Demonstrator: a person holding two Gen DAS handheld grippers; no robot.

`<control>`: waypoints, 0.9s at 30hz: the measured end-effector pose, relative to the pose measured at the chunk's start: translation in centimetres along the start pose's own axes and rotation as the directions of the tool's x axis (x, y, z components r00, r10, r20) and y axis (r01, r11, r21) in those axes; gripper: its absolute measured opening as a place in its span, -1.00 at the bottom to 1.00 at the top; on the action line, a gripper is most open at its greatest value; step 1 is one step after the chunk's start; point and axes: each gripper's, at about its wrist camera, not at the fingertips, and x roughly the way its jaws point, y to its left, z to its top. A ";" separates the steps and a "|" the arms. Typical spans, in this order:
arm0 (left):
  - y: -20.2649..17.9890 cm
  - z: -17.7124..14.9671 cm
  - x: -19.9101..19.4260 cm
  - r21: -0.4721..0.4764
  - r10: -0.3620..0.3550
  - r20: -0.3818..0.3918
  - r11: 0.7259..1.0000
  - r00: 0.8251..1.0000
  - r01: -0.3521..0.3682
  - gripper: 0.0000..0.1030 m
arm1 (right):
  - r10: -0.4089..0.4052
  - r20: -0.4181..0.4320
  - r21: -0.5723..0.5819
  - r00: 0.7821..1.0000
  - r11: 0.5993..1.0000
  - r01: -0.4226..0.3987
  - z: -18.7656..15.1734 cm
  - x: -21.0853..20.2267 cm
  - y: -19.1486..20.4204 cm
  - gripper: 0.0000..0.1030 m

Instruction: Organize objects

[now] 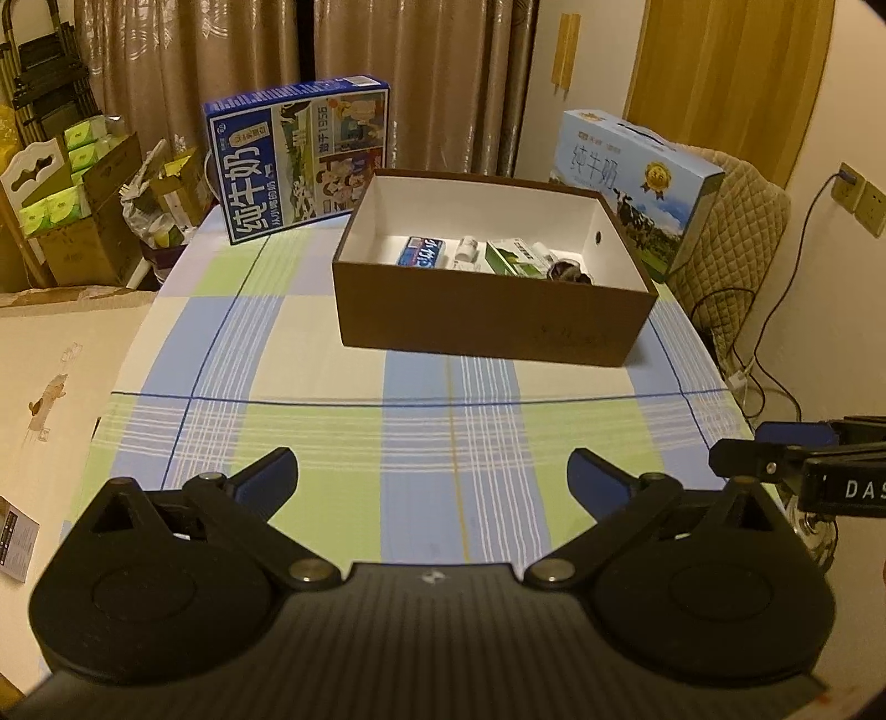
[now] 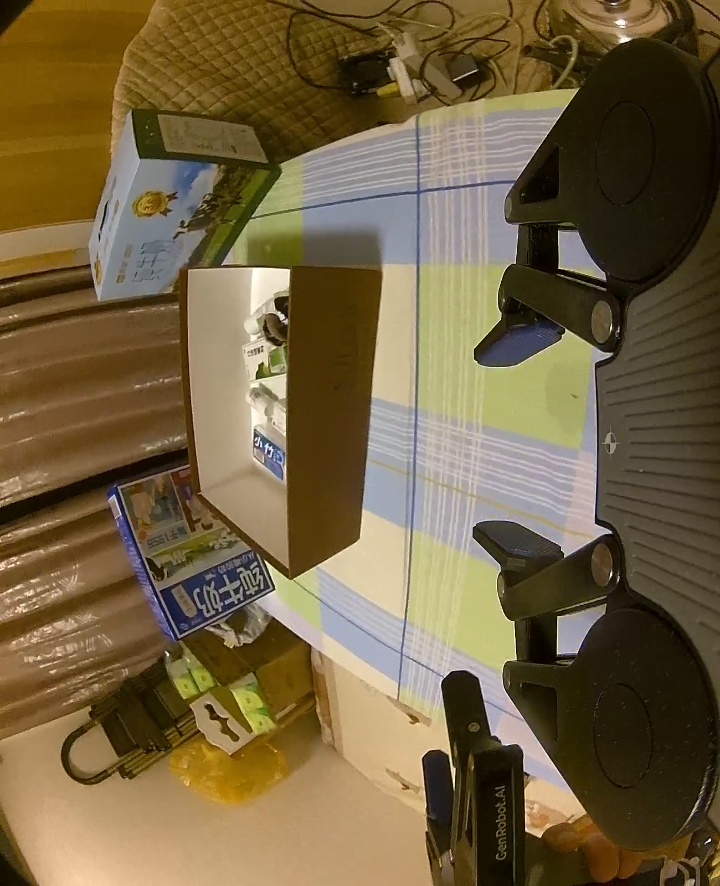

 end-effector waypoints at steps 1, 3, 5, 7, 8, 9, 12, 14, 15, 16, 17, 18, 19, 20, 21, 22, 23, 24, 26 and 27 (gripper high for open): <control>0.0 0.0 -0.1 0.000 -0.003 -0.004 1.000 1.000 0.003 0.98 | -0.003 0.001 0.004 1.000 1.000 0.003 -0.2 -0.2 0.2 0.15; 0.1 -0.1 -0.2 0.007 -0.007 -0.007 1.000 1.000 0.007 0.98 | -0.009 0.002 0.020 1.000 1.000 0.009 -0.4 -0.4 0.5 0.15; 0.2 -0.1 -0.3 0.018 -0.011 -0.009 1.000 1.000 0.011 0.98 | -0.010 0.003 0.033 1.000 0.999 0.010 -0.5 -0.5 0.8 0.15; 0.4 -0.2 -0.5 0.030 -0.020 -0.008 0.999 1.000 0.020 0.98 | -0.012 0.002 0.038 1.000 0.999 0.012 -0.5 -0.5 1.4 0.15; 0.5 -0.2 -0.6 0.033 -0.021 -0.010 0.999 1.000 0.021 0.98 | -0.013 0.002 0.040 1.000 0.999 0.013 -0.5 -0.4 1.7 0.15; 0.7 -0.2 -0.7 0.037 -0.023 -0.011 0.999 1.000 0.024 0.98 | -0.013 0.002 0.039 1.000 0.999 0.013 -0.5 -0.3 2.1 0.15; 1.4 -0.3 -0.8 0.042 -0.030 -0.013 0.999 0.999 0.030 0.98 | -0.012 0.002 0.040 1.000 0.999 0.012 -0.7 -0.1 3.0 0.15; 1.8 -0.4 -0.8 0.042 -0.030 -0.015 0.999 0.999 0.031 0.98 | -0.013 0.001 0.040 1.000 0.999 0.013 -0.8 0.0 3.5 0.15; 2.0 -0.4 -0.8 0.043 -0.030 -0.016 0.999 0.999 0.031 0.98 | -0.016 0.001 0.042 1.000 0.999 0.016 -0.9 0.0 3.8 0.15; 2.2 -0.4 -0.9 0.046 -0.032 -0.015 0.998 0.999 0.032 0.98 | -0.019 0.001 0.042 1.000 0.999 0.019 -0.9 0.1 4.0 0.15; 2.3 -0.4 -0.8 0.048 -0.034 -0.015 0.998 0.999 0.035 0.98 | -0.017 0.001 0.042 1.000 0.999 0.017 -0.9 0.1 3.9 0.15; 2.5 -0.4 -0.8 0.049 -0.035 -0.016 0.998 0.999 0.036 0.98 | -0.018 0.002 0.043 1.000 0.999 0.018 -0.9 0.2 4.1 0.15; 2.6 -0.5 -0.8 0.050 -0.038 -0.017 0.998 0.999 0.039 0.98 | -0.021 0.002 0.044 1.000 0.999 0.021 -0.9 0.3 4.2 0.15; 2.6 -0.5 -0.8 0.052 -0.042 -0.017 0.998 0.999 0.043 0.98 | -0.024 0.003 0.045 1.000 0.999 0.023 -0.9 0.3 4.3 0.15; 2.7 -0.5 -0.7 0.054 -0.045 -0.017 0.998 0.999 0.046 0.98 | -0.023 0.003 0.045 1.000 0.999 0.023 -0.9 0.3 4.3 0.15; 2.8 -0.5 -0.7 0.055 -0.046 -0.016 0.997 0.999 0.046 0.98 | -0.025 0.004 0.046 1.000 0.999 0.025 -0.9 0.3 4.4 0.15; 2.9 -0.5 -0.7 0.055 -0.048 -0.016 0.997 0.999 0.048 0.98 | -0.026 0.003 0.047 1.000 0.999 0.026 -0.9 0.4 4.4 0.15; 2.9 -0.5 -0.6 0.055 -0.051 -0.017 0.997 0.999 0.051 0.98 | -0.028 0.001 0.049 1.000 0.998 0.028 -0.9 0.4 4.5 0.15; 3.1 -0.4 -0.6 0.054 -0.054 -0.016 0.997 0.998 0.055 0.98 | -0.030 -0.002 0.050 1.000 0.998 0.030 -0.9 0.5 4.6 0.15; 3.1 -0.4 -0.6 0.053 -0.055 -0.015 0.997 0.998 0.056 0.98 | -0.032 -0.004 0.048 0.999 0.998 0.032 -0.9 0.6 4.6 0.15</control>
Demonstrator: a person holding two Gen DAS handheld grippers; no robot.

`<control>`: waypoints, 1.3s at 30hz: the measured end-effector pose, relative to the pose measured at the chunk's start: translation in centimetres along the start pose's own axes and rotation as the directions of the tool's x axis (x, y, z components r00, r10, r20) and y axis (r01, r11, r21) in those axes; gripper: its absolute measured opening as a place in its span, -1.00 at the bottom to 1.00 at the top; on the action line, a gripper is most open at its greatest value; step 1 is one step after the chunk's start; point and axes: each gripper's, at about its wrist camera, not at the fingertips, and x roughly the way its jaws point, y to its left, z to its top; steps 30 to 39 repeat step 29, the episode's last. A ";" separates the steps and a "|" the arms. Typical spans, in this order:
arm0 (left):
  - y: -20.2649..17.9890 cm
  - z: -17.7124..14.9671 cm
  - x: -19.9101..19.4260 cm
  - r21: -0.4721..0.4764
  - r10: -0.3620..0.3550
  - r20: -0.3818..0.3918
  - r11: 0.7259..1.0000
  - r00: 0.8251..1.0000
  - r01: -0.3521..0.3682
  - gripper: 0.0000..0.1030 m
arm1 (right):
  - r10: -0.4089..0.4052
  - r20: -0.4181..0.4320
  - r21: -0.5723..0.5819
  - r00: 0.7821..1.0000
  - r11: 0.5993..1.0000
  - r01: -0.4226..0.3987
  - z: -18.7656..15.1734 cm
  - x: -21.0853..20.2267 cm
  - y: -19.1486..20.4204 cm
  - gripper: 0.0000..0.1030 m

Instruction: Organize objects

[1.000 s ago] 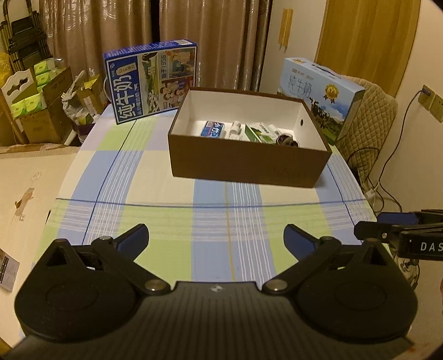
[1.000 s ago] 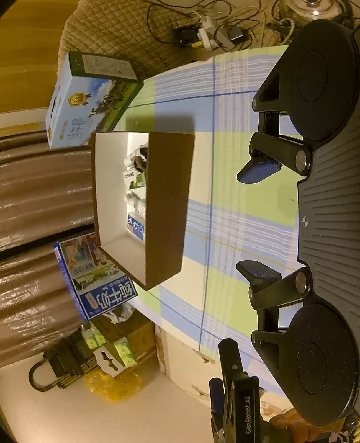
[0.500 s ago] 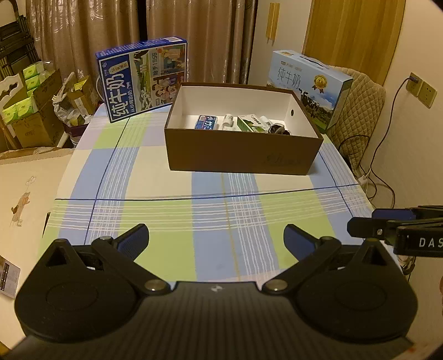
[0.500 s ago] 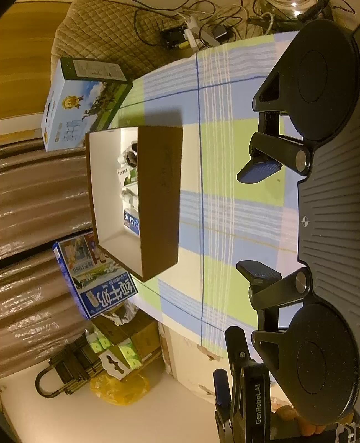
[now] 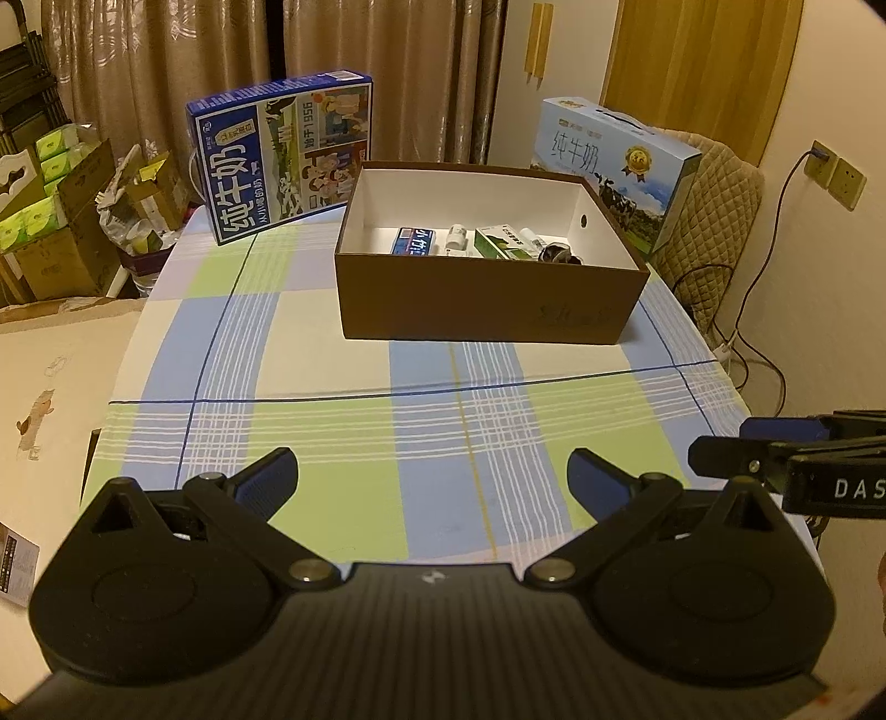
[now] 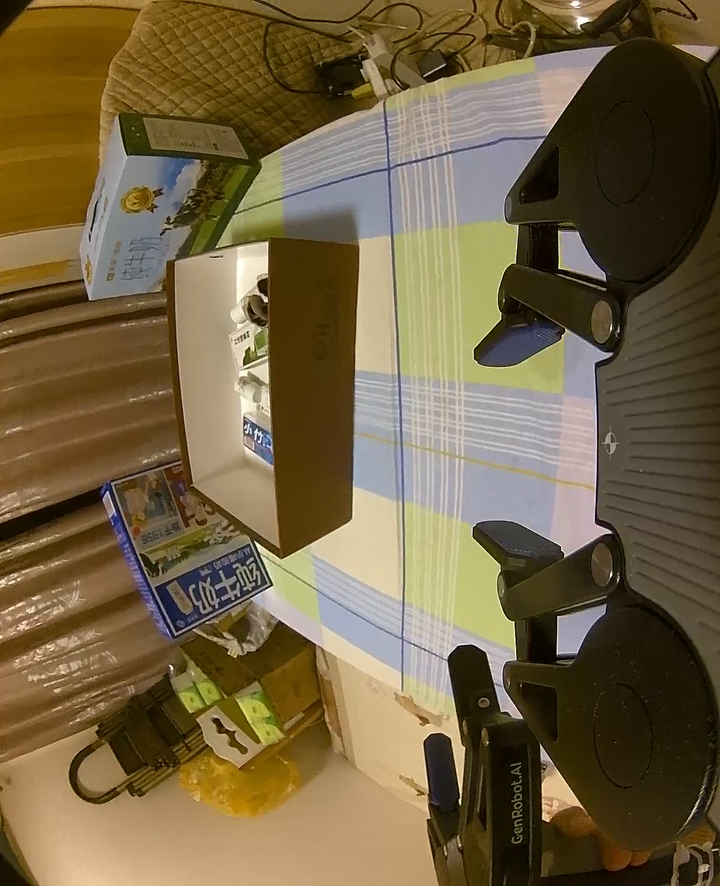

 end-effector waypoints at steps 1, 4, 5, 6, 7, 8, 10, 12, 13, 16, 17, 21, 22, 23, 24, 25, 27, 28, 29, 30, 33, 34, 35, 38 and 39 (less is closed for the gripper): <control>0.1 0.0 0.0 0.000 -0.002 0.000 1.000 1.000 0.002 0.98 | -0.002 -0.001 -0.001 1.000 1.000 0.002 0.0 0.0 0.0 0.15; 0.1 0.0 0.2 0.000 -0.005 -0.005 1.000 1.000 0.005 0.98 | -0.005 -0.003 0.004 1.000 1.000 0.005 -0.1 0.1 0.1 0.15; 0.1 0.0 0.3 0.002 -0.007 -0.007 1.000 1.000 0.007 0.98 | -0.007 -0.004 0.005 1.000 1.000 0.007 -0.2 0.1 0.1 0.15; 0.1 0.0 0.3 0.004 -0.008 -0.008 1.000 1.000 0.008 0.98 | -0.008 -0.004 0.006 1.000 1.000 0.008 -0.2 0.2 0.1 0.15; 0.1 0.0 0.4 0.006 -0.009 -0.009 1.000 1.000 0.009 0.98 | -0.009 -0.004 0.006 1.000 1.000 0.009 -0.1 0.2 0.1 0.15; 0.0 0.0 0.4 0.007 -0.010 -0.010 1.000 1.000 0.010 0.98 | -0.012 -0.004 0.007 1.000 1.000 0.012 -0.1 0.2 0.1 0.15; 0.0 0.0 0.5 0.010 -0.013 -0.012 1.000 1.000 0.014 0.98 | -0.011 -0.004 0.009 1.000 1.000 0.011 -0.1 0.3 0.1 0.15; 0.0 0.0 0.6 0.011 -0.013 -0.013 1.000 1.000 0.013 0.98 | -0.011 -0.005 0.009 1.000 1.000 0.011 -0.1 0.3 0.1 0.15; 0.0 0.0 0.7 0.010 -0.013 -0.014 1.000 1.000 0.013 0.98 | -0.009 -0.006 0.008 1.000 1.000 0.009 0.0 0.4 0.1 0.15; 0.0 0.1 0.8 0.008 -0.012 -0.014 1.000 1.000 0.012 0.98 | -0.009 -0.007 0.008 1.000 1.000 0.010 0.0 0.5 0.2 0.15; 0.1 0.1 0.8 0.008 -0.012 -0.014 1.000 1.000 0.012 0.98 | -0.009 -0.006 0.008 1.000 1.000 0.009 0.0 0.5 0.2 0.15; 0.2 0.1 0.8 0.006 -0.011 -0.016 1.000 1.000 0.011 0.98 | -0.009 -0.007 0.008 1.000 1.000 0.009 0.0 0.5 0.2 0.15; 0.2 0.1 0.9 0.004 -0.012 -0.015 1.000 1.000 0.012 0.98 | -0.009 -0.008 0.007 1.000 1.000 0.009 0.1 0.6 0.2 0.15; 0.2 0.2 0.9 0.004 -0.011 -0.016 1.000 1.000 0.011 0.98 | -0.009 -0.008 0.007 1.000 1.000 0.009 0.1 0.7 0.2 0.15; 0.3 0.2 1.0 0.004 -0.010 -0.016 1.000 1.000 0.010 0.98 | -0.007 -0.008 0.007 1.000 1.000 0.008 0.1 0.8 0.3 0.15; 0.4 0.2 1.0 0.004 -0.009 -0.015 1.000 1.000 0.009 0.98 | -0.007 -0.009 0.007 1.000 1.000 0.007 0.2 0.9 0.3 0.15; 0.4 0.3 1.1 0.002 -0.007 -0.015 1.000 1.000 0.007 0.98 | -0.007 -0.010 0.005 1.000 1.000 0.007 0.2 1.0 0.3 0.15; 0.4 0.3 1.1 0.002 -0.006 -0.015 1.000 1.000 0.006 0.98 | -0.007 -0.009 0.006 1.000 1.000 0.007 0.2 1.0 0.3 0.15; 0.4 0.3 1.2 0.002 -0.006 -0.015 1.000 1.000 0.006 0.98 | -0.007 -0.010 0.007 1.000 1.000 0.007 0.3 1.1 0.3 0.15; 0.4 0.3 1.2 0.002 -0.006 -0.015 1.000 1.000 0.006 0.98 | -0.007 -0.010 0.007 1.000 1.000 0.007 0.3 1.1 0.3 0.15; 0.4 0.3 1.2 0.002 -0.006 -0.015 1.000 1.000 0.006 0.98 | -0.007 -0.010 0.007 1.000 1.000 0.007 0.3 1.1 0.3 0.15; 0.4 0.3 1.2 0.002 -0.006 -0.015 1.000 1.000 0.006 0.98 | -0.007 -0.010 0.007 1.000 1.000 0.007 0.3 1.1 0.3 0.15; 0.4 0.3 1.2 0.002 -0.006 -0.015 1.000 1.000 0.006 0.98 | -0.007 -0.010 0.007 1.000 1.000 0.007 0.3 1.1 0.3 0.15; 0.4 0.3 1.2 0.002 -0.006 -0.015 1.000 1.000 0.006 0.98 | -0.007 -0.010 0.007 1.000 1.000 0.007 0.3 1.1 0.3 0.15; 0.4 0.3 1.2 0.002 -0.006 -0.015 1.000 1.000 0.006 0.98 | -0.007 -0.010 0.007 1.000 1.000 0.007 0.3 1.1 0.3 0.15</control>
